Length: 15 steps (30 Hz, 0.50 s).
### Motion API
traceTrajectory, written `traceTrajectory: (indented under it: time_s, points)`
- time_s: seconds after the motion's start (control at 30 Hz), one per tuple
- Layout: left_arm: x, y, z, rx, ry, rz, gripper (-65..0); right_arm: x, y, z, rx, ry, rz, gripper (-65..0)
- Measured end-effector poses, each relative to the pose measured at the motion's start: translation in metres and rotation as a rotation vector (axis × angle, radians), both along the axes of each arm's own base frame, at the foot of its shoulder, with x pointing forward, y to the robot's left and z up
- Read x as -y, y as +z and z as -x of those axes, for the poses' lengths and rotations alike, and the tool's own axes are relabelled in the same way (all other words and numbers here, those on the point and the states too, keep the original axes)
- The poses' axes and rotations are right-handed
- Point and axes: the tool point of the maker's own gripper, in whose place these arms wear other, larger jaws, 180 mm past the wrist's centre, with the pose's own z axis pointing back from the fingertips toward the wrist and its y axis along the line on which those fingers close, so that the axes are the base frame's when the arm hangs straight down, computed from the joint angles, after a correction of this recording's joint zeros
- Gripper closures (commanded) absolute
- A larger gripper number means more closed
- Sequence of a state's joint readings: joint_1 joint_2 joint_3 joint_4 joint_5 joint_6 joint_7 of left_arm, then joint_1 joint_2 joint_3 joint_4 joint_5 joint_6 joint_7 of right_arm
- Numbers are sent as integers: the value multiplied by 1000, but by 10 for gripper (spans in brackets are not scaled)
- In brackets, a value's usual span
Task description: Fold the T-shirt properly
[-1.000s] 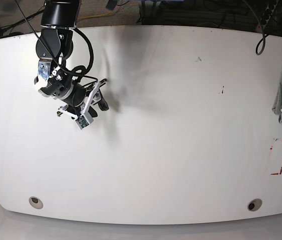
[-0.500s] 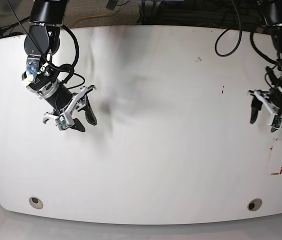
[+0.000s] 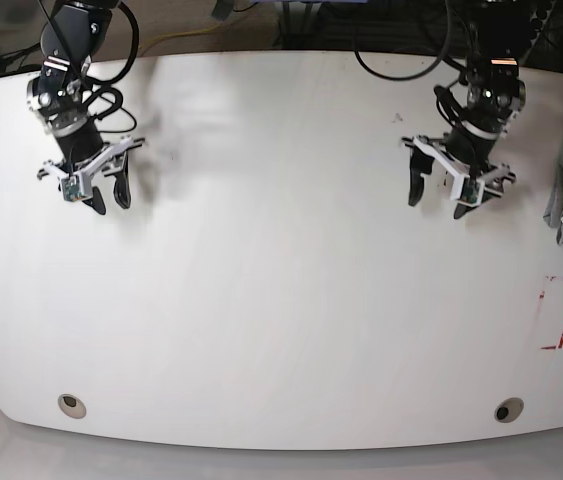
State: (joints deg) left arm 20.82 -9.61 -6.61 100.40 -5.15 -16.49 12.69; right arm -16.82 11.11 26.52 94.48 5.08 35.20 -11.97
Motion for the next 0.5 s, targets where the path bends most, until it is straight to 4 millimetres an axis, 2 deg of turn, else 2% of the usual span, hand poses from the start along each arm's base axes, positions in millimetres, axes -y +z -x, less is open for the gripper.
traceTrajectory:
  time_s: [0.17,0.37,0.5]
  points:
    - [18,-9,56,-78,-2,38,-415,-8,-22,42,-87,7,-11,-235]
    - [20,-21,123,-210,62,51,-415,-29,-33,89,-171,84,-33,-233]
    - [24,-32,169,-318,84,66,-414,-35,-35,118,-210,65,-86,-233]
